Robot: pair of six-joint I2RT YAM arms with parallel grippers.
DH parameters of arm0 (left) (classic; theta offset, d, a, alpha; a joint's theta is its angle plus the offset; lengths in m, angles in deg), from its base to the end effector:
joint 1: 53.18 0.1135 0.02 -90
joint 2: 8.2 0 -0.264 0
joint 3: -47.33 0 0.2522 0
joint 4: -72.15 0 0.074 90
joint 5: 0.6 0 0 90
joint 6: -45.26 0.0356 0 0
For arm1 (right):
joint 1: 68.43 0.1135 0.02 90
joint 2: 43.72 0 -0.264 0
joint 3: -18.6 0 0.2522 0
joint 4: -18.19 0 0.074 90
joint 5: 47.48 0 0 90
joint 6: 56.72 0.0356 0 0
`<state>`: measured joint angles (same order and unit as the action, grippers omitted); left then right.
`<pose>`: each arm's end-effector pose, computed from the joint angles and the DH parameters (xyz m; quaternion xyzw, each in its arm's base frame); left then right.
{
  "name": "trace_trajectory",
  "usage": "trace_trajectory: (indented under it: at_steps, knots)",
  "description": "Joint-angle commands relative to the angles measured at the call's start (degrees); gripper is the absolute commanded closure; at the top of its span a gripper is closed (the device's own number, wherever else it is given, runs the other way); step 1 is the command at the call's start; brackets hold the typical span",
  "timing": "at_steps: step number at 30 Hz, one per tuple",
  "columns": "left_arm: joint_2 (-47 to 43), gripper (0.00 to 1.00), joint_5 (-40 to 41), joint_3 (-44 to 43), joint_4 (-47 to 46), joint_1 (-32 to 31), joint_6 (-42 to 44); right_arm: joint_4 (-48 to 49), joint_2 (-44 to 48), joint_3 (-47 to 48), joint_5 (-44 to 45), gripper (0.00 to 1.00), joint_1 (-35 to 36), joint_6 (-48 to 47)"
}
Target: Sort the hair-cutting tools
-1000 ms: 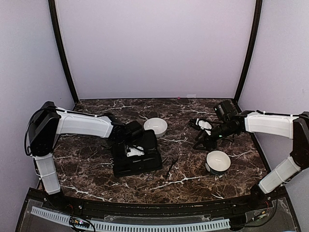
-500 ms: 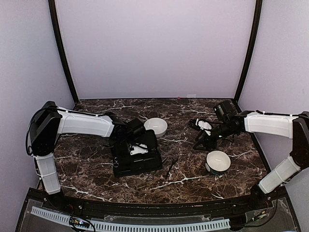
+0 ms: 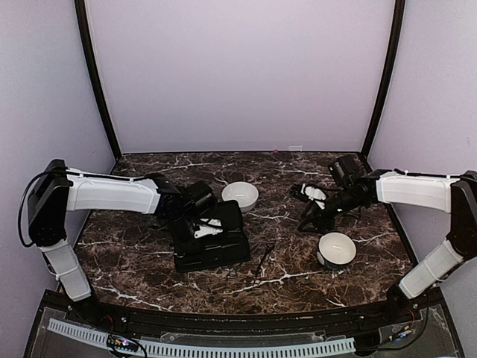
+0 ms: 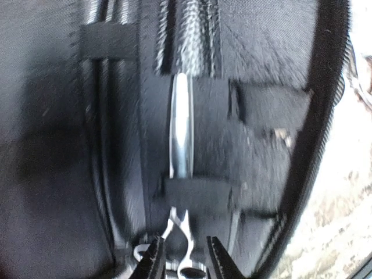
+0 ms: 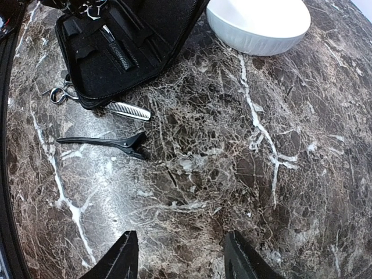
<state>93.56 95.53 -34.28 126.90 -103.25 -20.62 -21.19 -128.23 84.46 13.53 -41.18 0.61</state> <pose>0.2205 -0.2576 0.1795 0.5915 0.7938 0.0222 0.1398 0.2494 0.1478 0.2064 -0.5245 0.7719 0.2277 0.2777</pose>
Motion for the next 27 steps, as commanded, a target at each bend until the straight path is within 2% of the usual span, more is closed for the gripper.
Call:
trace_trajectory:
  at_steps: [1, 6, 9, 12, 15, 17, 19, 27]
  knots:
    - [-6.83, 0.76, 2.11, 1.25, 4.30, 0.66, -6.09, -2.27, -1.03, 3.33, -2.21, 0.50, 0.97, 0.20]
    - [-11.59, 0.74, 3.26, 2.46, 2.87, 3.55, -14.93, -3.92, -3.32, 7.65, 0.16, 0.52, 4.06, 0.90]
    - [-11.28, 0.75, -0.98, 1.13, 5.33, 8.34, -22.87, -4.71, -6.19, 11.90, 1.74, 0.53, 6.70, 2.81]
    - [-11.53, 0.82, -1.32, 3.50, 5.31, 9.81, -27.16, -4.02, -11.18, 16.07, 0.33, 0.54, 9.52, 7.61]
    - [-12.30, 0.89, -4.72, 7.50, 1.77, 10.62, -30.11, -3.34, -16.58, 18.64, 0.25, 0.55, 13.70, 10.23]
    - [-12.08, 0.92, -8.88, 9.44, 0.31, 11.63, -31.91, -2.56, -19.45, 19.95, 4.22, 0.56, 16.86, 10.49]
    - [-11.46, 0.95, -9.30, 10.72, -0.30, 11.99, -32.90, -1.56, -22.10, 21.15, 7.68, 0.56, 19.11, 11.38]
    - [-13.17, 0.96, -10.68, 14.94, -5.44, 12.00, -32.56, -2.83, -30.38, 25.03, 10.04, 0.57, 23.16, 12.41]
